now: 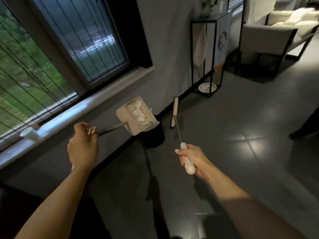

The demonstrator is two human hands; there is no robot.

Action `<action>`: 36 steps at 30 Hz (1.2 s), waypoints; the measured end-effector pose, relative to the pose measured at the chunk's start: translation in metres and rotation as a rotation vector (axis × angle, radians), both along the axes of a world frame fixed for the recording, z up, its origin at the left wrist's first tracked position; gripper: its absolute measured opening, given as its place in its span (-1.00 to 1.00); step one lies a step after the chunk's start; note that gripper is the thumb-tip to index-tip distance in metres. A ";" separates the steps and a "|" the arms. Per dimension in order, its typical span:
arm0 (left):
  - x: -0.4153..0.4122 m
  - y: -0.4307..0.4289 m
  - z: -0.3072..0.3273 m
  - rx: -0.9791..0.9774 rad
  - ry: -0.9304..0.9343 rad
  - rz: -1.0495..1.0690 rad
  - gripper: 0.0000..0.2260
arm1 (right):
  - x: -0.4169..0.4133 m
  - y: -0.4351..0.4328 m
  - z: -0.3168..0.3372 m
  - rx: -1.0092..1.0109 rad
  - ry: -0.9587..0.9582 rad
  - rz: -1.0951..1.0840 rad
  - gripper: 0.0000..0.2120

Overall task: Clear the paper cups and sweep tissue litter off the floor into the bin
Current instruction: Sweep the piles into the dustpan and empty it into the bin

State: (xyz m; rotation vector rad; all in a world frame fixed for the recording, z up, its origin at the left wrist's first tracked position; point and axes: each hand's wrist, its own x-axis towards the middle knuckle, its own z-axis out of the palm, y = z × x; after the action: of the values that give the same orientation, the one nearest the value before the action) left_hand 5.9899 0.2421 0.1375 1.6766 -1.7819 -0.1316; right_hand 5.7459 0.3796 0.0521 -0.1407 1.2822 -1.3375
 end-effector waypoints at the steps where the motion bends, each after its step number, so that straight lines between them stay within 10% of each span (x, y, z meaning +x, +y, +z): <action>1: 0.000 -0.016 -0.004 -0.008 -0.012 -0.013 -0.77 | 0.003 -0.011 -0.002 -0.003 0.005 -0.013 -0.83; 23: 0.011 -0.115 -0.163 0.379 -0.657 -0.482 -0.67 | 0.090 -0.114 -0.078 -0.025 0.015 -0.069 -0.63; 29: 0.007 -0.101 -0.168 0.694 -0.615 -0.418 -0.36 | 0.086 -0.111 -0.071 0.053 0.049 -0.065 -0.46; 36: 0.004 -0.109 -0.167 0.937 -0.073 -0.327 -0.39 | 0.077 -0.103 -0.062 0.071 0.047 -0.030 -0.43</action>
State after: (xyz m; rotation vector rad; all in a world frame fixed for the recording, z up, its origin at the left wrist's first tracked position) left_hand 5.9943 0.1335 -0.0293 1.9528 -2.2052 -1.2203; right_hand 5.8228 0.2766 -0.0098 -0.1046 1.3749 -1.3184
